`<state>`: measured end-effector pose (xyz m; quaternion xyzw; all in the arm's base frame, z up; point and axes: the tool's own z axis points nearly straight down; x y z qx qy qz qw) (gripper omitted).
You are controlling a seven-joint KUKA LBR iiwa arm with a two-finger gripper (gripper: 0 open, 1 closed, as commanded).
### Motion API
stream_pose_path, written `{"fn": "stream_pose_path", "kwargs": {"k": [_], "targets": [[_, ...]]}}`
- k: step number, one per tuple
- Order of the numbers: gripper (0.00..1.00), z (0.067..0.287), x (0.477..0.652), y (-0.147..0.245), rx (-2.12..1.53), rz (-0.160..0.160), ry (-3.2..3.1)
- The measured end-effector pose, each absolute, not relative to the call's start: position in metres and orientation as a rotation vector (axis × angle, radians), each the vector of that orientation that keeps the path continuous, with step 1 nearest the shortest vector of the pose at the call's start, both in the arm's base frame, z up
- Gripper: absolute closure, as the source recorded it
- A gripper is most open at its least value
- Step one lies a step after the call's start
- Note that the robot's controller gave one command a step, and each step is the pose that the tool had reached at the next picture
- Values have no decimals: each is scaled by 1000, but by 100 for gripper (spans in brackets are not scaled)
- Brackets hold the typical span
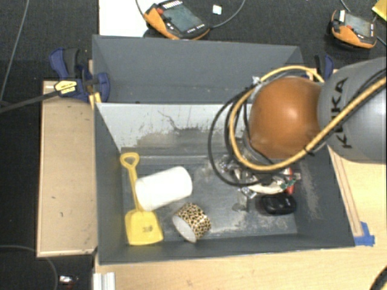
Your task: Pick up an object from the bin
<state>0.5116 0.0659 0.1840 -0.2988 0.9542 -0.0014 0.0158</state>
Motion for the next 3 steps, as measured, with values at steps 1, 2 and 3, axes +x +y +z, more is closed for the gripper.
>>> {"fn": "stream_pose_path", "kwargs": {"k": [1, 2, 3], "targets": [[0, 139, 505, 98, -931, -2, 2964], [0, 114, 528, 102, -1006, -10, 2929], [100, 81, 489, 135, -1135, -11, 2858]]}}
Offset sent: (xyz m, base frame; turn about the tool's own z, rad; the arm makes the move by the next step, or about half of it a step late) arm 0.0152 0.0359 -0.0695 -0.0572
